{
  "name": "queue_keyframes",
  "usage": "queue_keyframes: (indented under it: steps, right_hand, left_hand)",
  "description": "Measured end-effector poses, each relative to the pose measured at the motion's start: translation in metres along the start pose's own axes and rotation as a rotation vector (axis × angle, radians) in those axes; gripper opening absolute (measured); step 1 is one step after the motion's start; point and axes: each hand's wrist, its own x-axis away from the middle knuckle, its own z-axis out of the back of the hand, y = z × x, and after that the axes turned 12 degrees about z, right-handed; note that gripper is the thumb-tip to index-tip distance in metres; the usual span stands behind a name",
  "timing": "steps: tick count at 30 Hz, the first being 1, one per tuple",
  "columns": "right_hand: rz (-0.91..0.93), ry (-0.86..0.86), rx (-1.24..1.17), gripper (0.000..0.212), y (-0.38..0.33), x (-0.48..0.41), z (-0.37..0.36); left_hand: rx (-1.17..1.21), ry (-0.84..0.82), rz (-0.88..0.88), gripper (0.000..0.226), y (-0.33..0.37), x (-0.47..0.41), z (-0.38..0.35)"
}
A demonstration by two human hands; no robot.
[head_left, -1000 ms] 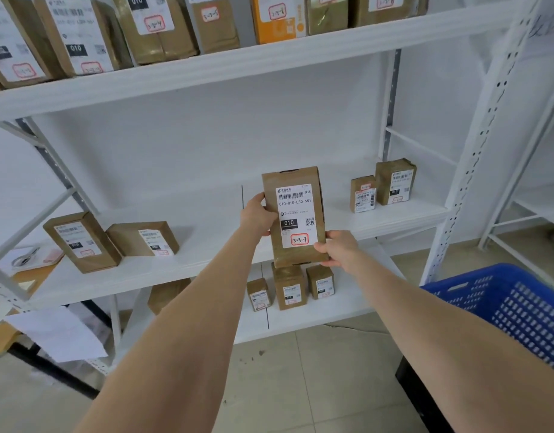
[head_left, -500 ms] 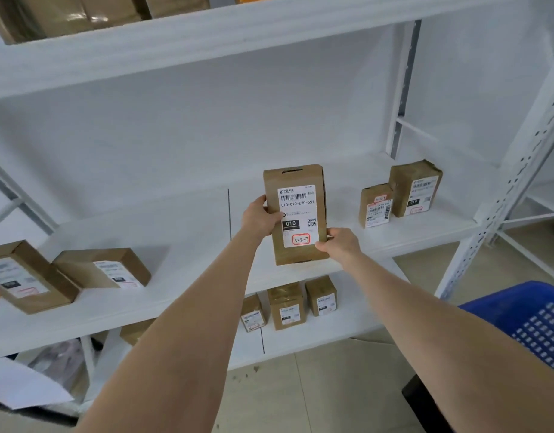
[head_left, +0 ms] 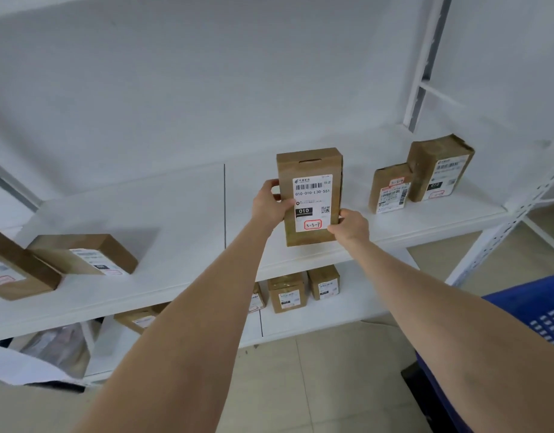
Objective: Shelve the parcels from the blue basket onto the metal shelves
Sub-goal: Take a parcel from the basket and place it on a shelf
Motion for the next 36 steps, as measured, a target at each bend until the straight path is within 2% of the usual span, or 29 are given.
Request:
queue_keyframes:
  steps: [6, 13, 23, 25, 27, 30, 33, 36]
  right_hand:
    - [-0.016, -0.034, -0.008, 0.028, 0.016, -0.005, -0.016]
    - [0.001, 0.005, -0.057, 0.031, 0.025, -0.011, -0.025]
    - [0.008, -0.042, -0.027, 0.026, 0.021, -0.004, -0.019]
    - [-0.003, -0.09, -0.001, 0.043, 0.015, -0.004, -0.012]
    - [-0.03, -0.132, 0.032, 0.076, 0.011, -0.005, -0.002]
    - [0.037, -0.108, 0.085, 0.107, 0.004, -0.006, 0.019]
    - [0.202, -0.02, 0.216, 0.118, -0.01, -0.007, 0.043]
    - [0.413, 0.007, 0.406, 0.112, -0.033, -0.008, 0.062]
  left_hand:
    - [0.028, 0.008, 0.028, 0.051, -0.024, -0.007, -0.004]
    - [0.036, 0.016, 0.031, 0.048, -0.032, -0.011, -0.004]
    - [-0.125, 0.052, 0.006, 0.05, -0.032, -0.003, -0.002]
    - [-0.16, 0.06, 0.011, 0.058, -0.032, -0.001, -0.003]
    - [-0.186, 0.052, 0.026, 0.071, -0.03, 0.002, -0.001]
    - [-0.25, 0.001, 0.046, 0.095, -0.021, 0.011, 0.003]
    - [-0.375, -0.012, 0.023, 0.113, -0.009, 0.023, 0.01]
    - [-0.589, 0.135, -0.167, 0.112, 0.007, 0.038, 0.017]
